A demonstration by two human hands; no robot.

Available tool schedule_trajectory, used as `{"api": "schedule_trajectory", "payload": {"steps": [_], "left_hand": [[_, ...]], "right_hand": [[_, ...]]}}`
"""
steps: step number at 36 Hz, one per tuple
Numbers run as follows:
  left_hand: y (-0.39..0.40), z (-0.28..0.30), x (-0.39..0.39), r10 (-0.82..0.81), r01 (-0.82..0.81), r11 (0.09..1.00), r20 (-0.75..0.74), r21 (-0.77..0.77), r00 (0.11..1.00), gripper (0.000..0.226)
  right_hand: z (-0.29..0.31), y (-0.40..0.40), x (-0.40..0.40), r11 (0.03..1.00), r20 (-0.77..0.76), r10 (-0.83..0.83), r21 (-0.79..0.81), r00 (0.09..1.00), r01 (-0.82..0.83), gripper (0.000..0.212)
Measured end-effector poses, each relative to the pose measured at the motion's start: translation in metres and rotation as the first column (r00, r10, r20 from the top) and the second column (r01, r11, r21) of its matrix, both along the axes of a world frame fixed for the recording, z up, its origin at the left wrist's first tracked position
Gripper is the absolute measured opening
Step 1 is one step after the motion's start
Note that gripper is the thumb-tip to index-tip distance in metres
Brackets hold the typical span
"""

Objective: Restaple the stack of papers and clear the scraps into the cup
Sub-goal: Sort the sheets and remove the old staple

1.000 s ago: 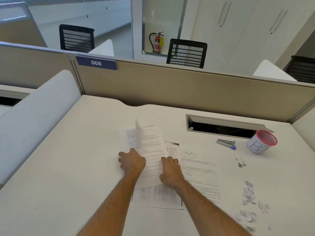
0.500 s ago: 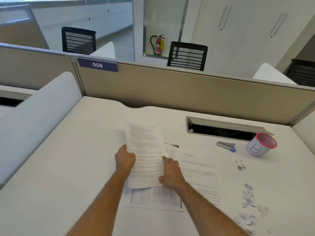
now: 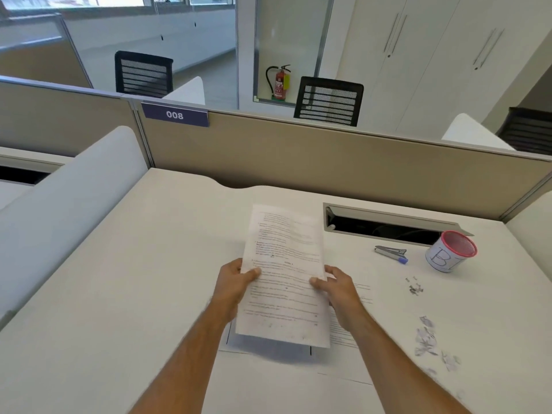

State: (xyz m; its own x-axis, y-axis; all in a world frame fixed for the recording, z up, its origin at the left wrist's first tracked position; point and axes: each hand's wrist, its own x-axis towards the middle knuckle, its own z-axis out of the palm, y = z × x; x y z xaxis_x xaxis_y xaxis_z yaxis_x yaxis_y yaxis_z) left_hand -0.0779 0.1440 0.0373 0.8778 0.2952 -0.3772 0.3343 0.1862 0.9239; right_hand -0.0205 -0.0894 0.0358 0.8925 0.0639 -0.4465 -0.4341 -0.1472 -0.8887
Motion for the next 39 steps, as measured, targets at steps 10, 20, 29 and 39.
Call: {"api": "schedule_trajectory", "payload": {"steps": [10,20,29,39], "left_hand": [[-0.031,-0.024,-0.007,0.036,0.061,0.828,-0.161,0.558,0.986,0.014],[-0.029,-0.041,-0.010,0.103,0.278,0.523,-0.383,0.806,0.918,0.035],[-0.032,-0.044,-0.009,0.108,0.315,0.456,-0.403,0.832,0.909,0.028],[-0.029,-0.031,0.003,0.124,0.148,0.711,-0.329,0.688,0.936,0.037]], "right_hand": [[-0.018,-0.002,-0.026,0.940,0.057,0.072,-0.338,0.996,-0.049,0.026],[-0.029,0.032,-0.042,0.781,0.181,0.294,-0.612,0.938,-0.126,0.078],[-0.046,0.032,-0.048,0.267,-0.007,0.670,-0.931,0.742,-0.250,0.057],[-0.047,0.032,-0.046,0.277,-0.039,0.661,-0.915,0.749,-0.292,0.054]]}}
